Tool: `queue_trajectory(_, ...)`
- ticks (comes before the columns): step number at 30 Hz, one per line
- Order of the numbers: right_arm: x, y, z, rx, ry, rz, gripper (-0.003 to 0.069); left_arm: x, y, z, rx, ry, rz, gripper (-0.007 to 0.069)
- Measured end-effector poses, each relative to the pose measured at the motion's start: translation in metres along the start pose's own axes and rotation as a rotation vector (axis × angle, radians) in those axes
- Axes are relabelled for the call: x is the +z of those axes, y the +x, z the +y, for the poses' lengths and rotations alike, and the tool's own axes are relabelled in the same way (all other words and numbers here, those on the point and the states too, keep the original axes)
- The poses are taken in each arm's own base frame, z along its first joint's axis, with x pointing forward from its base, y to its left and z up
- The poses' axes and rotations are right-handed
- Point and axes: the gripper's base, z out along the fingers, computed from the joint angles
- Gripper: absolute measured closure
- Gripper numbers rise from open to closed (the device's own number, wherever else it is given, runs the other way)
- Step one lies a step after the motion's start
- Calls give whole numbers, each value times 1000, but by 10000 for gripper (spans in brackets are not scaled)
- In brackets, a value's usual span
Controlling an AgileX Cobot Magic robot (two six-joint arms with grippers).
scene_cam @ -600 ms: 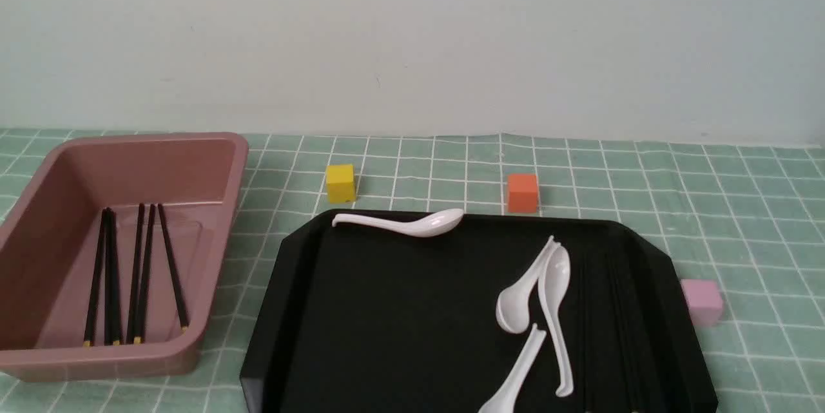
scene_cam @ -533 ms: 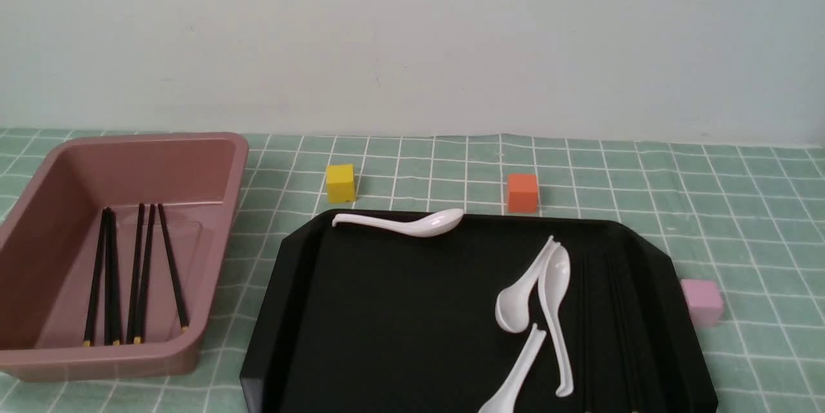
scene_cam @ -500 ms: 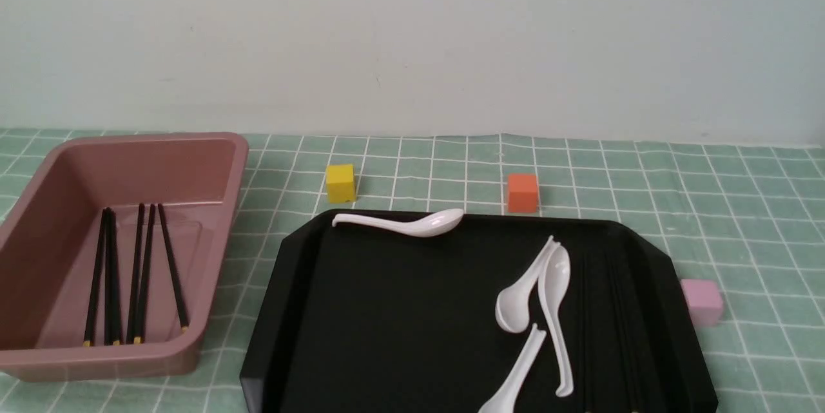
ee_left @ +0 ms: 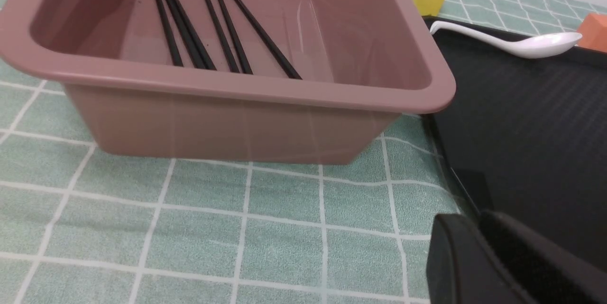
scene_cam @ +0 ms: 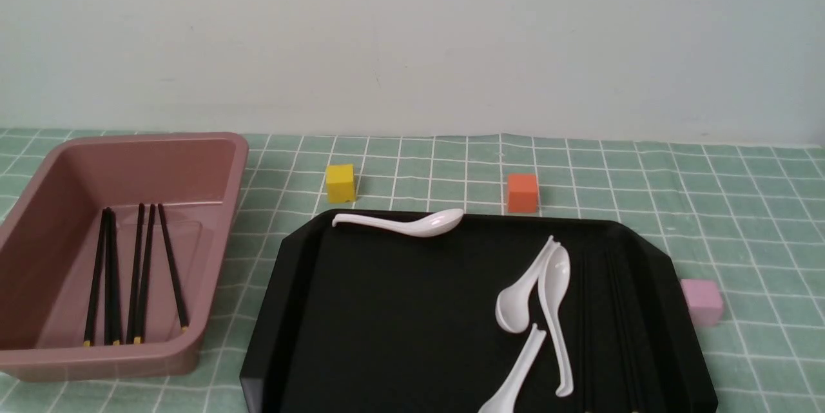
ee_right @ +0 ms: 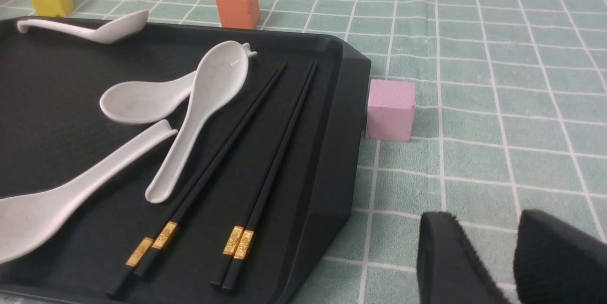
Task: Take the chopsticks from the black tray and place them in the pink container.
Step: 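Move the gripper over the chopsticks on the black tray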
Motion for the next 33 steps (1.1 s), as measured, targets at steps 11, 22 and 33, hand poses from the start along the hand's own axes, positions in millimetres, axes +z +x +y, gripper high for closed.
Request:
queue_trajectory(11,0,0,0,0,0,0,419,0,0,0,0,0,0,540)
queue_trajectory(22,0,-1,3,145,-29,-8,419,0,0,0,0,0,1,531)
queue_trajectory(33,-1,-9,15,1001,-210,-22,419,0,0,0,0,0,1,514)
